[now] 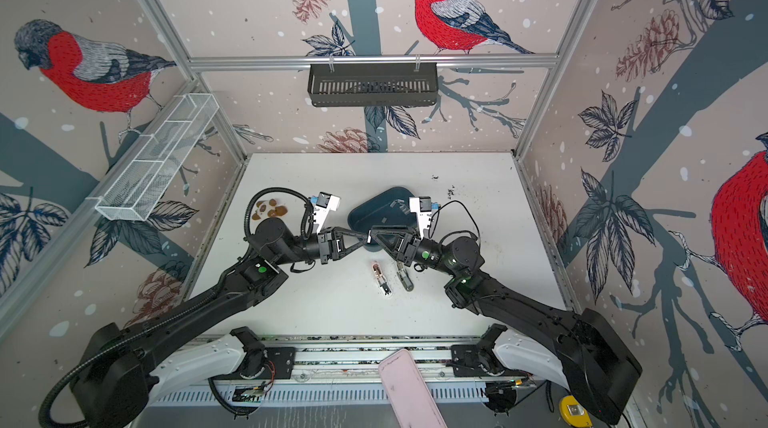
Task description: Load the staples into the stapler
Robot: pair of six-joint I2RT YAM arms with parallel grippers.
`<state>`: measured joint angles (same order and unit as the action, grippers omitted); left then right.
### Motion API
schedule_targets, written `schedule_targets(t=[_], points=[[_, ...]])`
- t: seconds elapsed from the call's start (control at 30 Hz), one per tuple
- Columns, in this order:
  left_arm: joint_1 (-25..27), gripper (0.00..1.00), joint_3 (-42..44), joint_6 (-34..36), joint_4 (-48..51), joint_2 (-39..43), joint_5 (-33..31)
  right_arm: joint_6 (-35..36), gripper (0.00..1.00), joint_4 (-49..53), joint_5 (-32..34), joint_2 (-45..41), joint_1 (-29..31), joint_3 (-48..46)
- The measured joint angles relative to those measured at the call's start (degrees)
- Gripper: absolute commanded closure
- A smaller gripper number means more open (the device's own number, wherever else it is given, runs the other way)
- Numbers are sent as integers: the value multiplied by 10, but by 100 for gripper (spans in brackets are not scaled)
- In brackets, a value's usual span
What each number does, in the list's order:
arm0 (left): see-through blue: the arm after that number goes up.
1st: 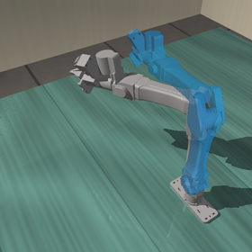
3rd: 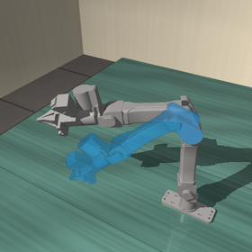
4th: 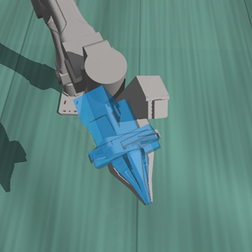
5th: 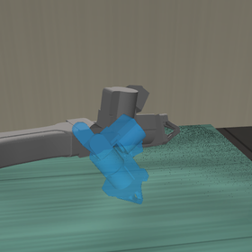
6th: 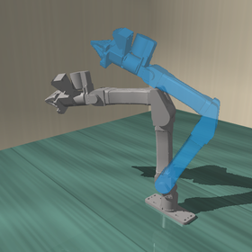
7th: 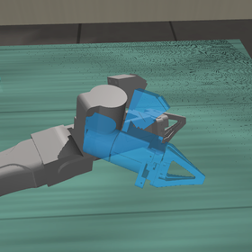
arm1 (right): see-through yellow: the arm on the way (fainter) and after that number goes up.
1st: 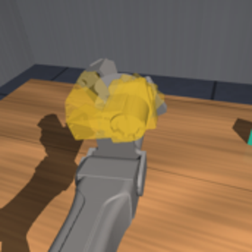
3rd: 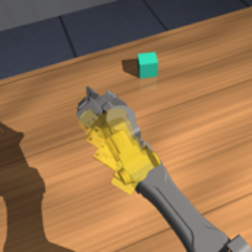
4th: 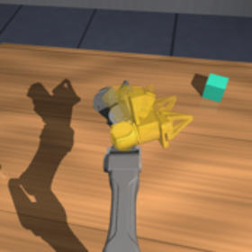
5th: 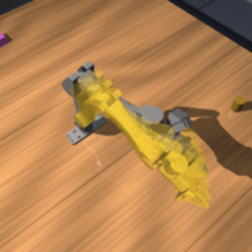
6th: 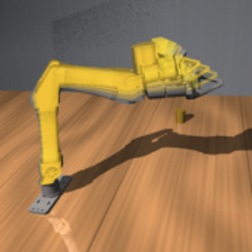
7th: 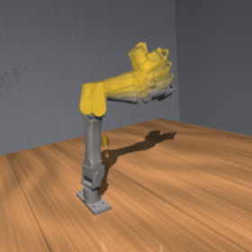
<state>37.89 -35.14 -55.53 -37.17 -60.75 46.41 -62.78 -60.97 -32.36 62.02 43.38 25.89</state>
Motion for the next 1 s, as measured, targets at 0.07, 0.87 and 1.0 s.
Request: schedule_targets(t=[0.07,0.87,1.0], points=[[0,100,0,0,0,0,0,0,62,-3,-2,3,1,0],[1,100,0,0,0,0,0,1,75,-4,-6,13,6,15],[1,100,0,0,0,0,0,2,79,-3,-6,14,7,15]])
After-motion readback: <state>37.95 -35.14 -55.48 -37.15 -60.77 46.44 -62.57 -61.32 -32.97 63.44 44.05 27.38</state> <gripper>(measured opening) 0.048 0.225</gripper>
